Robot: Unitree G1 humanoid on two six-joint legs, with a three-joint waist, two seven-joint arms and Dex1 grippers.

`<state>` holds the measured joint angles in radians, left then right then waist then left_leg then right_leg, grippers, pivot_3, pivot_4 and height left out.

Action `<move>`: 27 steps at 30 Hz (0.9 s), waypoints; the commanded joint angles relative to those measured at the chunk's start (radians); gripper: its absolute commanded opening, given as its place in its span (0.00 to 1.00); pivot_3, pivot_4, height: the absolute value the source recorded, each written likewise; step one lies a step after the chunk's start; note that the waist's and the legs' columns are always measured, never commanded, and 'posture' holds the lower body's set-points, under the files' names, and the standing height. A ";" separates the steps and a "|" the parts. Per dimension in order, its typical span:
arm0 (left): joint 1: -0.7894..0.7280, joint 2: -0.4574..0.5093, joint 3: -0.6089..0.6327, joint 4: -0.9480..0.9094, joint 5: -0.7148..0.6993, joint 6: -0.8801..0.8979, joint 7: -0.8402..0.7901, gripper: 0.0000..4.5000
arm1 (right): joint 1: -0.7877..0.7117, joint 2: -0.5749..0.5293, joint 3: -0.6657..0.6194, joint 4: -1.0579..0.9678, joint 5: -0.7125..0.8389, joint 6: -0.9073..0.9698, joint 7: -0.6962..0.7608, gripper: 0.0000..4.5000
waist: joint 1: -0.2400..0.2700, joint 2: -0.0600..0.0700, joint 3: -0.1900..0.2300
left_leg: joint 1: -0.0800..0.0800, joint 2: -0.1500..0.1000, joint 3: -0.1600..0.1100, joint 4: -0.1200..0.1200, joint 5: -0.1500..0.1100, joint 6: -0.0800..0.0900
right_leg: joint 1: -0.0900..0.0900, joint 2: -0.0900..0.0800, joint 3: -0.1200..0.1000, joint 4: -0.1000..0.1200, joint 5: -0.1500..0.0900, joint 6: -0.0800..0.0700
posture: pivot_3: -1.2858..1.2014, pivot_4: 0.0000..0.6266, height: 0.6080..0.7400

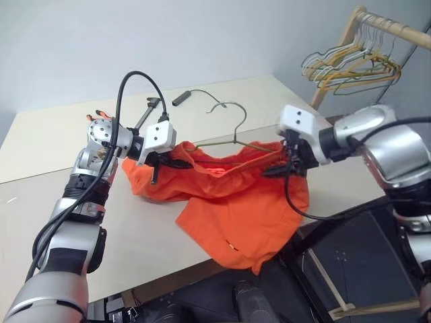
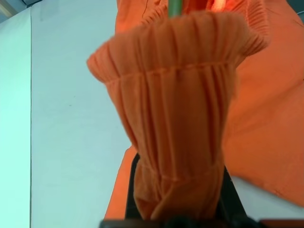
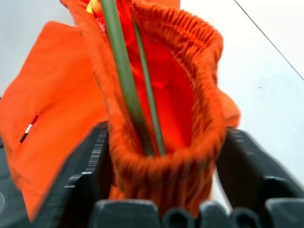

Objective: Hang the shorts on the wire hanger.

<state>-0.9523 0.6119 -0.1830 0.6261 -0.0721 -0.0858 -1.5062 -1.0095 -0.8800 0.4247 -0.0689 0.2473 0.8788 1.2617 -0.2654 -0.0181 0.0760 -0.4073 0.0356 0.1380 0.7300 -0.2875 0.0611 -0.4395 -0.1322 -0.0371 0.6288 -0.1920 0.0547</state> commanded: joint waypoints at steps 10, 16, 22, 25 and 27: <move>-0.020 0.004 0.043 -0.030 -0.056 -0.025 -0.031 0.00 | 0.030 0.004 -0.027 -0.036 0.014 0.017 0.059 0.00 | 0.004 0.000 0.000 | 0.000 0.000 0.000 0.000 0.000 0.000 | 0.000 0.000 0.000 0.000 0.000 0.000 | 0.41 0.06 1.00; -0.057 -0.021 0.127 0.006 -0.137 0.051 0.031 0.37 | 0.192 -0.025 -0.191 -0.178 0.146 0.182 0.009 0.00 | 0.017 0.000 0.000 | 0.000 0.001 0.000 0.000 0.000 0.000 | 0.000 0.000 -0.001 0.000 0.000 0.000 | 0.41 0.05 1.00; -0.084 -0.031 0.217 0.027 -0.201 0.116 0.109 0.80 | 0.435 -0.038 -0.425 -0.368 0.278 0.355 -0.127 0.00 | 0.037 0.000 0.000 | 0.000 0.001 -0.001 0.000 -0.001 0.002 | 0.000 -0.001 -0.001 -0.001 0.000 0.000 | 0.41 0.06 1.00; -0.083 -0.049 0.258 0.008 -0.237 0.160 0.166 1.00 | 0.551 -0.020 -0.540 -0.451 0.326 0.439 -0.205 0.00 | 0.043 0.000 0.000 | 0.000 0.001 -0.001 0.000 -0.003 0.006 | 0.001 -0.001 -0.001 -0.001 0.000 0.000 | 0.40 0.07 1.00; -0.069 -0.080 0.288 -0.046 -0.272 0.213 0.240 1.00 | 0.623 0.015 -0.629 -0.501 0.351 0.511 -0.269 0.00 | 0.049 0.000 0.000 | 0.001 0.001 -0.001 0.000 -0.004 0.006 | 0.002 -0.001 -0.001 -0.001 0.000 0.000 | 0.40 0.08 1.00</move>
<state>-1.0074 0.5470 0.0707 0.6408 -0.2997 0.0914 -1.3203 -0.3948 -0.8806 -0.1131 -0.5145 0.5660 1.3363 1.0383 -0.2166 -0.0183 0.0761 -0.4066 0.0362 0.1367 0.7298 -0.2911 0.0668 -0.4377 -0.1332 -0.0379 0.6280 -0.1919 0.0547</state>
